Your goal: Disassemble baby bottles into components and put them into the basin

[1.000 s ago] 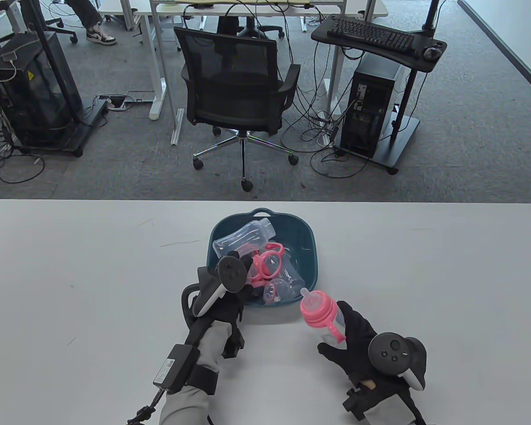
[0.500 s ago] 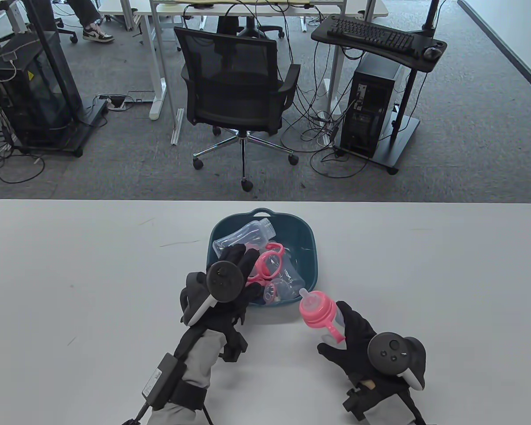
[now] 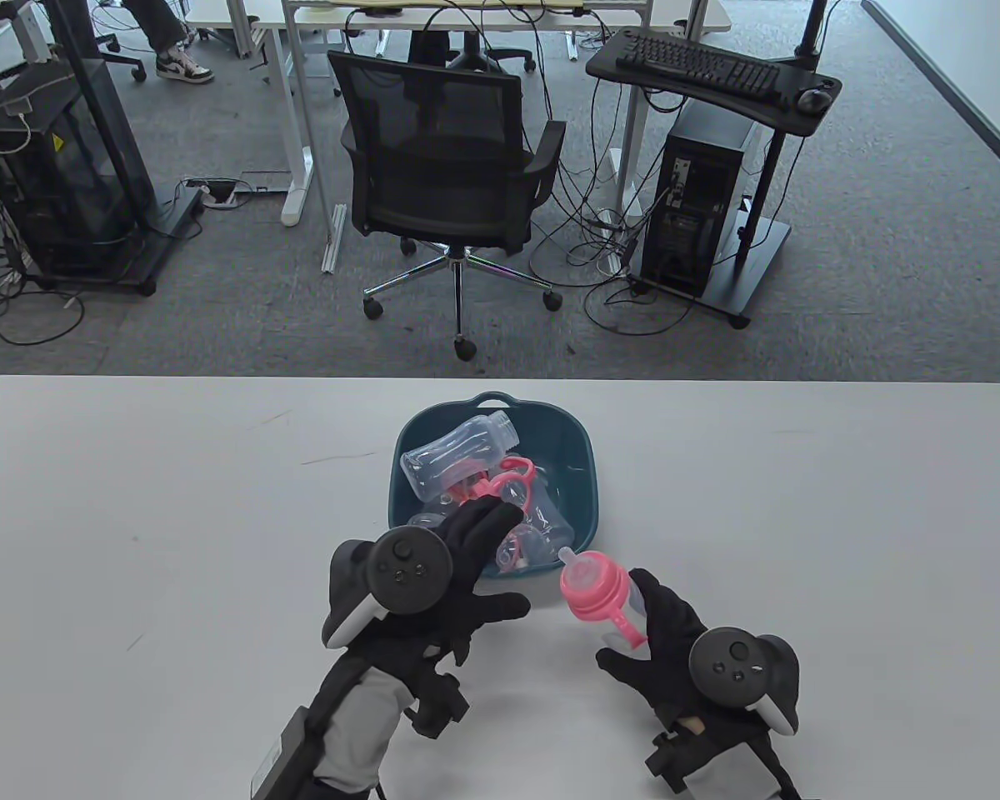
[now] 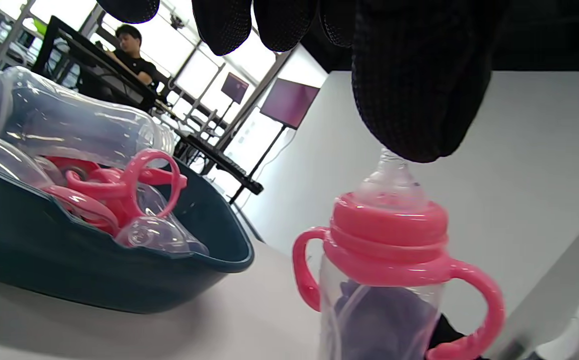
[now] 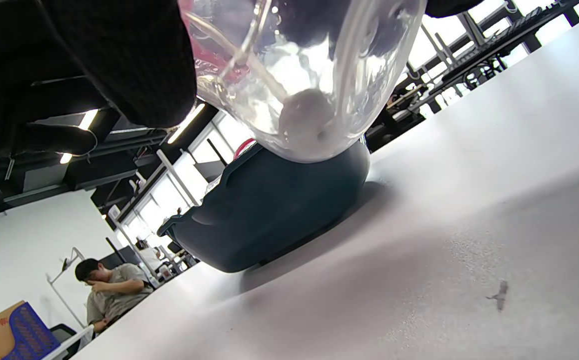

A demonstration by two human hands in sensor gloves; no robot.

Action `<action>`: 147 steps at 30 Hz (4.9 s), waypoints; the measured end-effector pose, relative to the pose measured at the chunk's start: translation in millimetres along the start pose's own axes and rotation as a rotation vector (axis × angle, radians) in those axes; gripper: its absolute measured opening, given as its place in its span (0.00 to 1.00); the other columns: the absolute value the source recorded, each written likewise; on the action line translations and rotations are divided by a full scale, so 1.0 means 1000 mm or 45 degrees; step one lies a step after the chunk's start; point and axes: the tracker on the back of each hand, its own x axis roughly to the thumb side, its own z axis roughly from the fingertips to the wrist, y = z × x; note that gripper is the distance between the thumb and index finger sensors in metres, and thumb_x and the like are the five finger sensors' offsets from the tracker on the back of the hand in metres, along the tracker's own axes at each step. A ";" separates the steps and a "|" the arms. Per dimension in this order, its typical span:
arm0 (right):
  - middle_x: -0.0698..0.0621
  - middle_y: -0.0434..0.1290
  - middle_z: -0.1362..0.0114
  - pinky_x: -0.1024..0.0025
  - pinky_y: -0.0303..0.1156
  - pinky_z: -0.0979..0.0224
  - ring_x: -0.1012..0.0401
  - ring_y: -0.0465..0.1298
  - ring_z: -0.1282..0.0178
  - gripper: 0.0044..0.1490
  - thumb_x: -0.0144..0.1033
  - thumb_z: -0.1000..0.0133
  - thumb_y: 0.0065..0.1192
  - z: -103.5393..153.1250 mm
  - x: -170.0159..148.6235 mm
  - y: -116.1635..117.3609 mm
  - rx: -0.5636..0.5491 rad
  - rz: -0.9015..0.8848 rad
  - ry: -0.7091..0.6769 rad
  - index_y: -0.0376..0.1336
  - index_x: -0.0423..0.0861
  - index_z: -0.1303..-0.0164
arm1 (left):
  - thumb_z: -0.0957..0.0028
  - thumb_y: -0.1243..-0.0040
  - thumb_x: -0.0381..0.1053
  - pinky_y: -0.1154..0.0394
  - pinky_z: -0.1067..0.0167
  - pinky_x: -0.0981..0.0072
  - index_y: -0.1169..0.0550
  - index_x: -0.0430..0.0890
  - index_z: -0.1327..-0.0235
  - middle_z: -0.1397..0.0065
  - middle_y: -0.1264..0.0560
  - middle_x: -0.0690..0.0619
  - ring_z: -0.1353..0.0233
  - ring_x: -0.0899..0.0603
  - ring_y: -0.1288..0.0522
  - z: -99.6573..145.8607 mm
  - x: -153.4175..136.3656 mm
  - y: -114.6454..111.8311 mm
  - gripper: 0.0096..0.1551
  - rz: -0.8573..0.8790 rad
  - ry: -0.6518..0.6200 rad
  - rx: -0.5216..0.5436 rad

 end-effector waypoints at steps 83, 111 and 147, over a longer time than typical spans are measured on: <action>0.40 0.54 0.19 0.32 0.52 0.25 0.41 0.59 0.22 0.62 0.47 0.46 0.74 0.001 0.004 -0.003 -0.009 0.065 -0.028 0.38 0.42 0.17 | 0.52 0.31 0.62 0.40 0.26 0.40 0.39 0.60 0.22 0.23 0.35 0.53 0.23 0.40 0.28 -0.025 -0.005 -0.050 0.45 0.369 -0.054 -0.105; 0.39 0.53 0.19 0.32 0.52 0.25 0.40 0.59 0.22 0.62 0.47 0.46 0.73 0.002 0.009 0.000 -0.002 0.038 -0.046 0.38 0.40 0.17 | 0.53 0.33 0.66 0.53 0.23 0.38 0.53 0.59 0.20 0.16 0.53 0.52 0.14 0.36 0.49 -0.026 -0.006 -0.073 0.57 0.656 -0.060 -0.032; 0.40 0.54 0.19 0.32 0.53 0.25 0.40 0.59 0.22 0.62 0.47 0.46 0.74 0.002 0.009 -0.005 -0.016 0.065 -0.046 0.38 0.41 0.17 | 0.51 0.33 0.65 0.51 0.24 0.37 0.48 0.60 0.19 0.18 0.45 0.53 0.15 0.37 0.44 -0.027 -0.014 -0.067 0.52 0.753 -0.059 -0.123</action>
